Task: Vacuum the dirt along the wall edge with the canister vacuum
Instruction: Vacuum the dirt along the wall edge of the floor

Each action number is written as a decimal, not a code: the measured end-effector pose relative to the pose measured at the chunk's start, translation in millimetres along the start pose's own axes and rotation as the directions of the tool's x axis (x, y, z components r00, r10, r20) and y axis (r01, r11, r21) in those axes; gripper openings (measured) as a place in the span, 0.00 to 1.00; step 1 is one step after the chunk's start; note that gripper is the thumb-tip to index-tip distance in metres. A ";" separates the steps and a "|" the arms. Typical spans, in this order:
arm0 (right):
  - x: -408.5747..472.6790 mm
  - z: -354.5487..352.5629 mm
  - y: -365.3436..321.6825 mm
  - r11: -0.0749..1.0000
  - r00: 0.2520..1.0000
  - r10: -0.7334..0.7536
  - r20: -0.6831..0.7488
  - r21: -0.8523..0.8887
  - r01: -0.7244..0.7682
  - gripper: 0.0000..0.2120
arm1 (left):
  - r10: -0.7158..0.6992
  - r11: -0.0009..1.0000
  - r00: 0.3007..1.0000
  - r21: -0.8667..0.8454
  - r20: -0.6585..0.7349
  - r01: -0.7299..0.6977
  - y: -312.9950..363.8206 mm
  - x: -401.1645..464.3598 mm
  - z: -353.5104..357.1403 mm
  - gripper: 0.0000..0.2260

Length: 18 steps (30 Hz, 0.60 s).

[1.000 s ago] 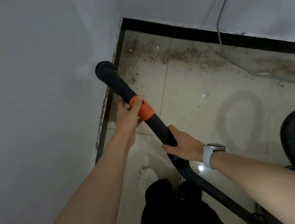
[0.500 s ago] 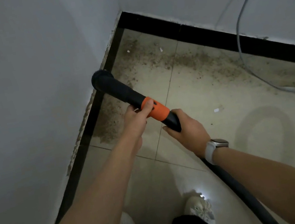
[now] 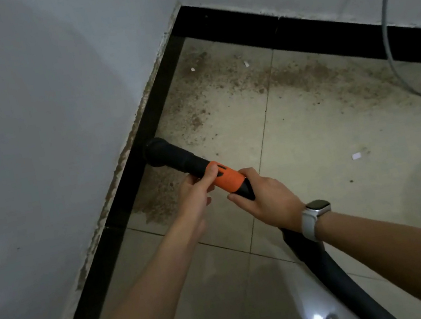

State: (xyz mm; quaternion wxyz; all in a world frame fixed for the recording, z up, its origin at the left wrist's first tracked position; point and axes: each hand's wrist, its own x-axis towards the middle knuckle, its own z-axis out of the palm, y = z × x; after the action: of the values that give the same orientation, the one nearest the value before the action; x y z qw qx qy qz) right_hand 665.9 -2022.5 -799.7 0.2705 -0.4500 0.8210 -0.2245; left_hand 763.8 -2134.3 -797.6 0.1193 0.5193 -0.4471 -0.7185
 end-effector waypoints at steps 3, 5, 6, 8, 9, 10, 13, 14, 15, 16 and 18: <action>1.8 11.4 -9.4 0.999 0.998 -0.005 0.059 -0.035 0.007 0.21 | -0.012 0.999 1.000 -0.039 -0.020 0.011 -12.7 -3.2 -10.1 0.14; 2.9 19.1 -18.1 0.998 0.997 0.012 0.082 -0.066 -0.006 0.19 | -0.019 0.999 1.000 -0.040 -0.025 0.018 -19.7 -9.2 -13.9 0.16; 2.9 22.0 -21.8 0.997 0.996 0.026 0.090 -0.077 -0.019 0.18 | -0.024 0.999 0.999 -0.047 -0.032 0.022 -23.0 -13.2 -15.3 0.17; 0.8 26.8 -25.6 0.997 0.993 0.035 0.114 -0.079 -0.026 0.17 | -0.037 0.997 0.997 -0.069 -0.070 0.032 -29.5 -21.5 -20.0 0.17; -1.2 29.8 -25.7 0.997 0.991 0.023 0.133 -0.077 -0.013 0.16 | -0.040 0.997 0.995 -0.070 -0.094 0.033 -33.7 -25.3 -23.8 0.16; -3.7 33.6 -25.3 0.997 0.989 0.001 0.151 -0.078 0.011 0.15 | -0.039 0.997 0.992 -0.066 -0.118 0.031 -38.2 -28.6 -28.3 0.14; -10.1 48.5 -23.6 0.992 0.977 -0.070 0.203 -0.089 0.090 0.15 | -0.058 0.998 0.985 -0.047 -0.161 0.051 -52.1 -36.2 -42.5 0.06; -10.6 53.8 -23.1 0.989 0.971 -0.088 0.224 -0.096 0.112 0.15 | -0.081 0.996 0.983 -0.053 -0.166 0.073 -56.2 -37.2 -46.5 0.05; -10.8 58.5 -22.2 0.986 0.965 -0.100 0.242 -0.105 0.128 0.15 | -0.107 0.993 0.980 -0.065 -0.167 0.098 -59.4 -37.8 -49.6 0.04; -10.5 62.7 -21.0 0.984 0.962 -0.107 0.250 -0.115 0.140 0.15 | -0.128 0.990 0.978 -0.076 -0.167 0.116 -62.0 -37.6 -52.1 0.04; -9.4 68.9 -18.2 0.979 0.961 -0.119 0.249 -0.131 0.155 0.15 | -0.149 0.987 0.976 -0.091 -0.161 0.136 -65.3 -35.9 -54.8 0.03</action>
State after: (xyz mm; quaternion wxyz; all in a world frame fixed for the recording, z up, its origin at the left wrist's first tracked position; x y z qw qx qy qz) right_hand 725.8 -2032.1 -838.1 0.3167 -0.5486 0.7636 -0.1246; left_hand 845.2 -2102.5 -828.0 0.1251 0.6032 -0.3682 -0.6964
